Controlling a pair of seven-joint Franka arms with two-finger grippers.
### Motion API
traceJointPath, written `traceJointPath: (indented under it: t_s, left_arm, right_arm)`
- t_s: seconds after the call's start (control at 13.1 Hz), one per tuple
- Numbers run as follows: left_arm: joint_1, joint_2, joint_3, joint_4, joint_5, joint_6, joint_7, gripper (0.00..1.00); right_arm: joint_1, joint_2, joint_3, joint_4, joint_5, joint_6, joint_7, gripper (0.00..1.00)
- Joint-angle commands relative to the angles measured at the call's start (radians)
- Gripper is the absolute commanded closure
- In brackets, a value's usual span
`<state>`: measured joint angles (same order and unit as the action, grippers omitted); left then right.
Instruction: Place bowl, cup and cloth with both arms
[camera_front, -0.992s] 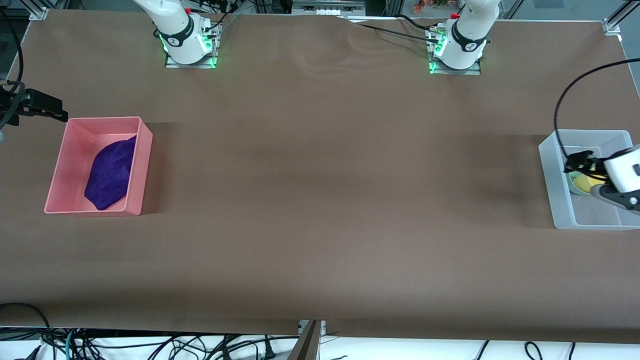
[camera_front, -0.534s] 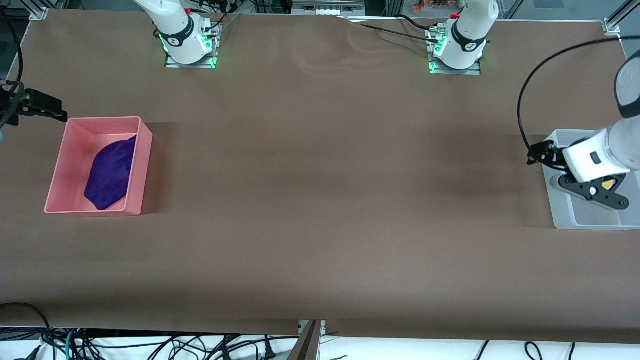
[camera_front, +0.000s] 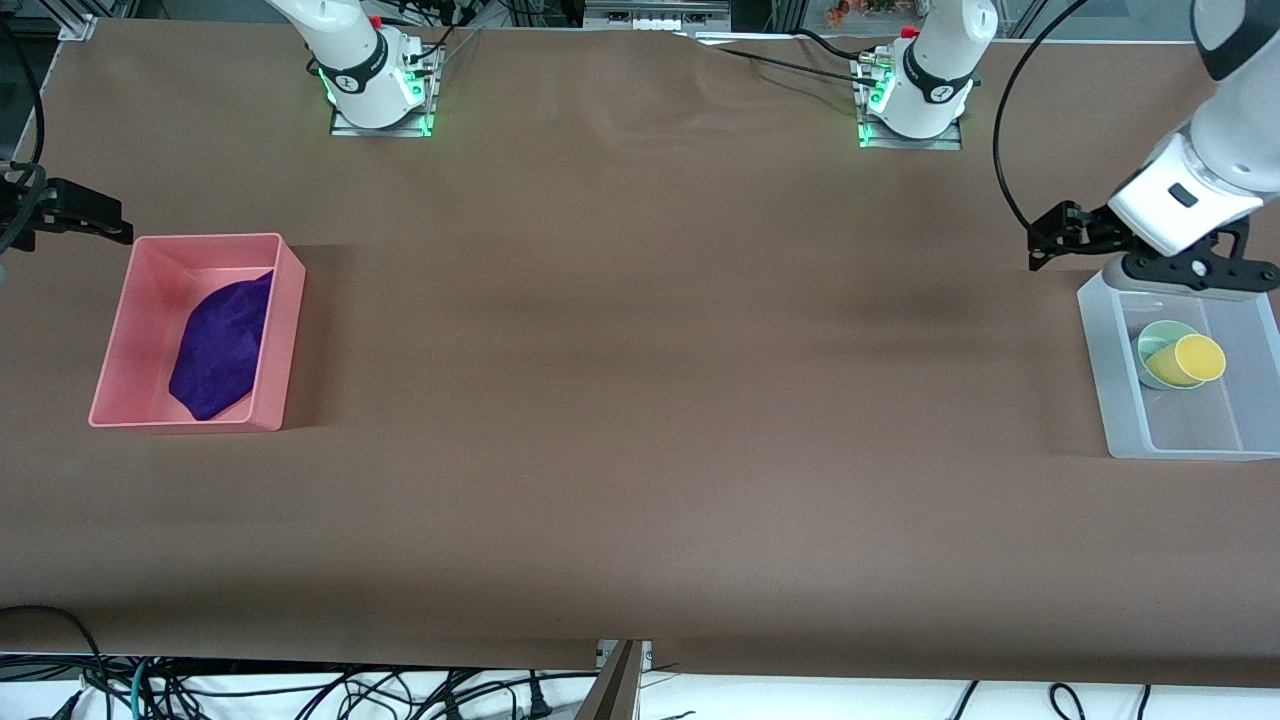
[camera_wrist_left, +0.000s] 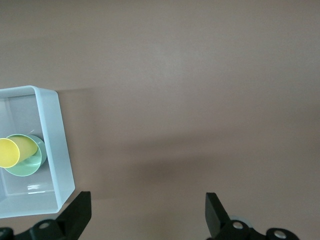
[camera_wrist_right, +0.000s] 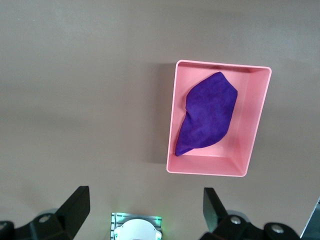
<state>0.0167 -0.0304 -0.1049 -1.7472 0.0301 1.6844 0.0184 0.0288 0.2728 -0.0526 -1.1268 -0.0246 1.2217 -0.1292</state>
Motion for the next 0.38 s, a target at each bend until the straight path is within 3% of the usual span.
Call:
traceJointPath:
  t_s: [0.0, 0.31]
  left_arm:
    - [-0.015, -0.04, 0.021, -0.069, -0.025, 0.041, -0.009, 0.0]
    - [-0.023, -0.04, 0.022, -0.066, -0.025, 0.038, -0.009, 0.0]
  right_arm:
    - [-0.004, -0.006, 0.003, -0.002, -0.008, -0.001, 0.003, 0.0]
    - [-0.004, -0.006, 0.003, -0.002, -0.008, -0.001, 0.003, 0.0]
